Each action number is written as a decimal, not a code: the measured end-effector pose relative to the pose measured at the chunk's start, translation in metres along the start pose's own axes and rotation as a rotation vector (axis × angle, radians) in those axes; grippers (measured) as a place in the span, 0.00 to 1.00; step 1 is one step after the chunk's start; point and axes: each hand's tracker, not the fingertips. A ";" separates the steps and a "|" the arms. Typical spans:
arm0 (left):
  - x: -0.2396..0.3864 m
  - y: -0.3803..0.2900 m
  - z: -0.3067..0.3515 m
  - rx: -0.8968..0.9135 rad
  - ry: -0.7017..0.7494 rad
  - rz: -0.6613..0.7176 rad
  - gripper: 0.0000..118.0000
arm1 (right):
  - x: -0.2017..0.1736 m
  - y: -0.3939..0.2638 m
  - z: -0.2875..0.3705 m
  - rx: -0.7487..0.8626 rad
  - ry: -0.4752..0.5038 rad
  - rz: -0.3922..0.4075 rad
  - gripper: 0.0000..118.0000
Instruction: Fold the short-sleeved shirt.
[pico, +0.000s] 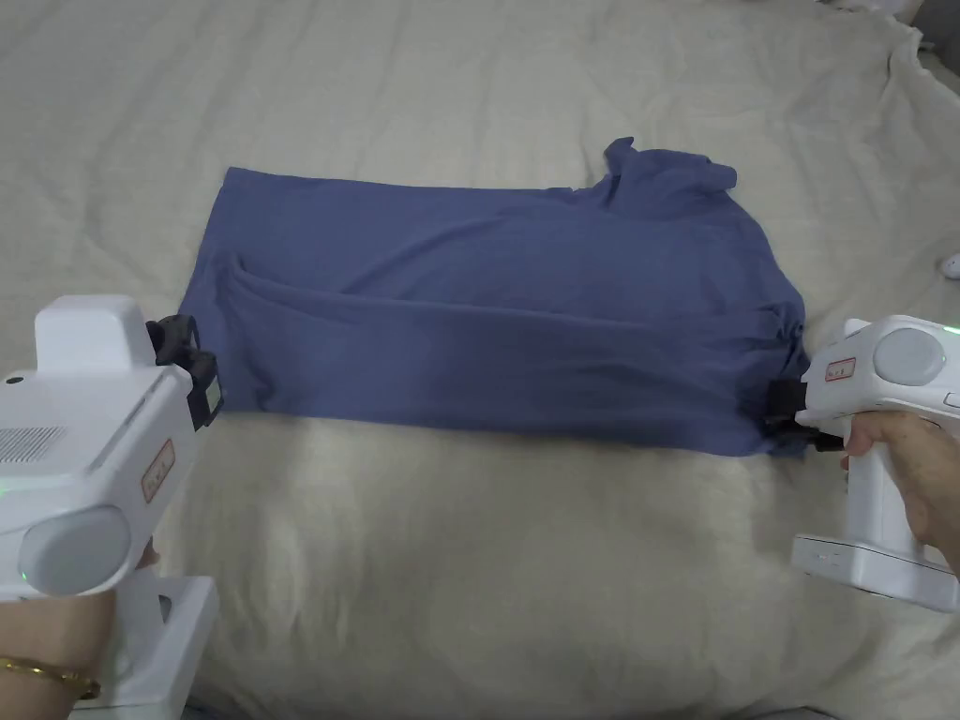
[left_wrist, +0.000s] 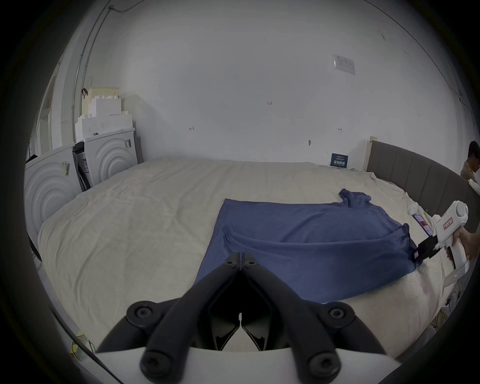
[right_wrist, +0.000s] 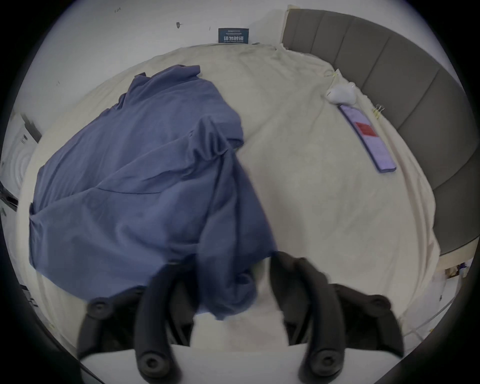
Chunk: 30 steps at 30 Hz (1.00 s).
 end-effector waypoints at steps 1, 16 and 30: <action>-0.001 0.002 -0.004 -0.018 0.000 0.015 0.00 | -0.003 0.000 0.001 0.003 -0.011 0.004 0.11; -0.043 0.062 -0.108 -0.522 0.026 0.016 1.00 | -0.004 0.007 0.023 0.034 0.004 0.060 0.06; -0.027 0.019 -0.145 -0.721 0.069 -0.065 0.00 | -0.007 0.003 0.017 0.023 -0.011 0.059 0.06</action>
